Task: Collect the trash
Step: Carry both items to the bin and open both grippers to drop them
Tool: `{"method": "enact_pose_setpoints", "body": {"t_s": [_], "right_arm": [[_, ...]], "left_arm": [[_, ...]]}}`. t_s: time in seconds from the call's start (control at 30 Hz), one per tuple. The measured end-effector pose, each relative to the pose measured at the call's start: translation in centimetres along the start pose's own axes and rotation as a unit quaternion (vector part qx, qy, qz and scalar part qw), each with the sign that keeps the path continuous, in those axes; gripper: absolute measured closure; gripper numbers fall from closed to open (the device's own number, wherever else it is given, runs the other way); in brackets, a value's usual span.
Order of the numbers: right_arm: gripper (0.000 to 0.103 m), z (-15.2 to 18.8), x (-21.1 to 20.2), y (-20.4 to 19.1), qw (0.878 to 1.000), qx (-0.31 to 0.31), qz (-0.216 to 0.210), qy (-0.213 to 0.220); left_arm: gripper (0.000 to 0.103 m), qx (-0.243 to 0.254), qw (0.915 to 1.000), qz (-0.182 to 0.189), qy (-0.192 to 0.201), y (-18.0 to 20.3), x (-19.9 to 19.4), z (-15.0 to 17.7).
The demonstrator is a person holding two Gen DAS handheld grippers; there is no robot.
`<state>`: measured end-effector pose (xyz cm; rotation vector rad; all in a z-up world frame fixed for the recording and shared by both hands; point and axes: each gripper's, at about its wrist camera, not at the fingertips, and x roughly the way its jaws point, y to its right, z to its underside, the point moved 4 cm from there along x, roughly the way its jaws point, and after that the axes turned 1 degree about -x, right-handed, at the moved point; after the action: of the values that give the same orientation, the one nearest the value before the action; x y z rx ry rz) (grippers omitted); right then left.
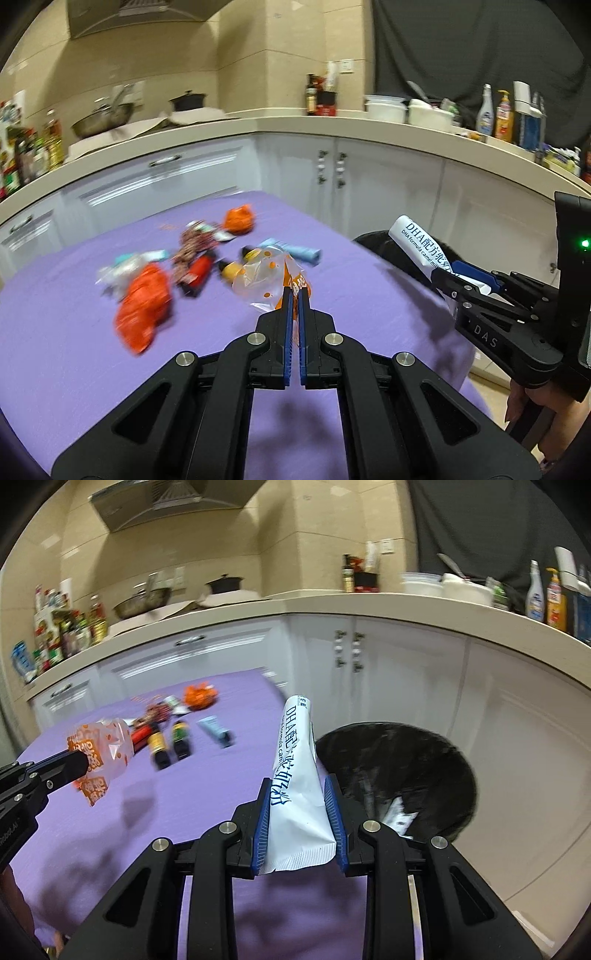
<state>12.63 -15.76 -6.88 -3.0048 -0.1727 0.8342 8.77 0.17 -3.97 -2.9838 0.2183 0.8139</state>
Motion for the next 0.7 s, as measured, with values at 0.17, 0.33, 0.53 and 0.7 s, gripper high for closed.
{"method": "enact_pose_setpoints", "body": {"t_s": [0.17, 0.33, 0.53, 0.7], "right_arm": [[0.074, -0.6, 0.9, 4.1, 0.999, 0.021, 0.034, 0.001], [0.074, -1.1, 2.5, 7.5, 0.998, 0.04, 0.055, -0.002], [0.074, -1.0, 4.6, 10.1, 0.996, 0.054, 0.068, -0.009], [0.074, -1.1, 6.2, 11.7, 0.995, 0.067, 0.07, -0.016]], "left_arm": [[0.1, 0.021, 0.9993, 0.032, 0.002, 3.6, 2.8, -2.1], [0.1, 0.044, 0.9975, 0.056, -0.001, 7.4, 6.4, -3.8], [0.1, 0.063, 0.9955, 0.069, -0.017, 11.0, 10.7, -4.7], [0.1, 0.067, 0.9944, 0.074, -0.033, 12.4, 13.2, -4.9]]}}
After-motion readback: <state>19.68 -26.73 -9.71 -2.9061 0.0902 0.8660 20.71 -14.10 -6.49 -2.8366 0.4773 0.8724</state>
